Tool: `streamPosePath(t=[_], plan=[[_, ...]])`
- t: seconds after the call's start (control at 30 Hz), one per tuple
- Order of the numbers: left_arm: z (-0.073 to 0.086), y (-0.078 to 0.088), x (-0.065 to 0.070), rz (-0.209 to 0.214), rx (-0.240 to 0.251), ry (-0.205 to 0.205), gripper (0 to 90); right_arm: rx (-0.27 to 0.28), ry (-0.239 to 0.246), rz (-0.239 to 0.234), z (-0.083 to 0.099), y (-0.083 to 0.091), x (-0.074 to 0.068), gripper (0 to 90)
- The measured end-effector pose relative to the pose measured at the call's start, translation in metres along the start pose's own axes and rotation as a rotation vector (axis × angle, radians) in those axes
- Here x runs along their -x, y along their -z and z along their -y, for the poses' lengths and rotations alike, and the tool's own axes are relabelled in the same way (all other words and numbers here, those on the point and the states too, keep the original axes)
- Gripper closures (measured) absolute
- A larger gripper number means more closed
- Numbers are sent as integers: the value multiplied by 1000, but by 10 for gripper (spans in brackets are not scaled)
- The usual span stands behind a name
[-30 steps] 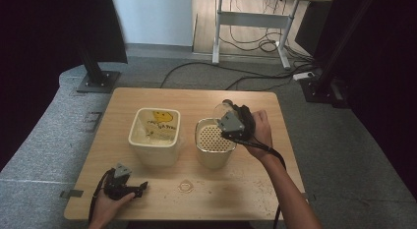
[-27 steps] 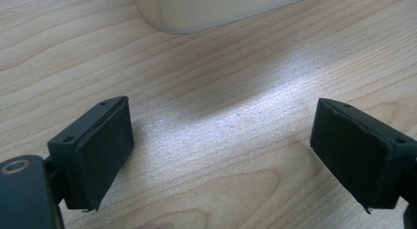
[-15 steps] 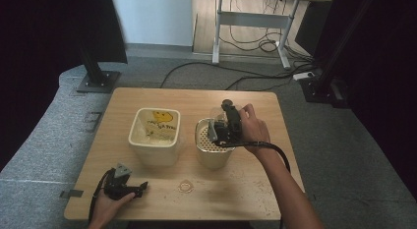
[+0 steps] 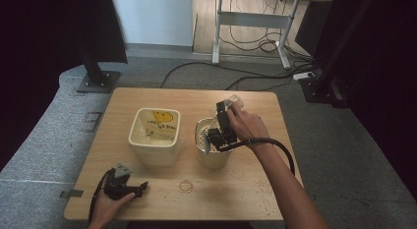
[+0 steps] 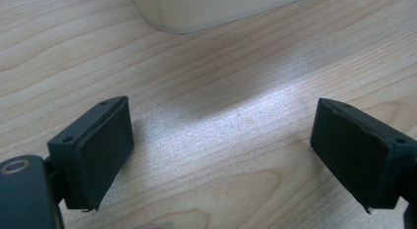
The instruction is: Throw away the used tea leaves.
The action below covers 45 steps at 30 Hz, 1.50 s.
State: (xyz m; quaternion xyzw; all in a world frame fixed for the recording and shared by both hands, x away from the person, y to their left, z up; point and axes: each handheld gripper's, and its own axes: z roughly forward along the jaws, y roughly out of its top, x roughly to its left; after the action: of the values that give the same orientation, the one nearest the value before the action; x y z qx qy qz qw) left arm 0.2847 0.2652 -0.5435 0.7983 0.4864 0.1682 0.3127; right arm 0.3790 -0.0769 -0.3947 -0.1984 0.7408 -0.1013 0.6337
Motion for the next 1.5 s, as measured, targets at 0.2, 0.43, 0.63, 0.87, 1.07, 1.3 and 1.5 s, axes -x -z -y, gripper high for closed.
streamPosePath(t=[0.2,0.43,0.63,0.87,1.07,1.3,1.5], plan=[[0,0,0,1,-1,-1,90,-7,132,28,-8,0,-2,388],[0,0,0,1,-2,0,90,-52,395,84,-17,-2,-8,395],[0,0,0,3,-3,-2,90,-59,380,96,-17,-2,-8,395],[0,0,0,0,-3,-3,90,44,-86,-13,-16,2,1,393],[0,0,0,-2,-3,-3,90,199,-741,-187,3,1,3,387],[0,0,0,-4,0,-2,89,337,-1373,-381,36,-4,-7,384],[1,0,1,-7,-1,-5,89,424,-1644,-471,54,-5,-19,383]])
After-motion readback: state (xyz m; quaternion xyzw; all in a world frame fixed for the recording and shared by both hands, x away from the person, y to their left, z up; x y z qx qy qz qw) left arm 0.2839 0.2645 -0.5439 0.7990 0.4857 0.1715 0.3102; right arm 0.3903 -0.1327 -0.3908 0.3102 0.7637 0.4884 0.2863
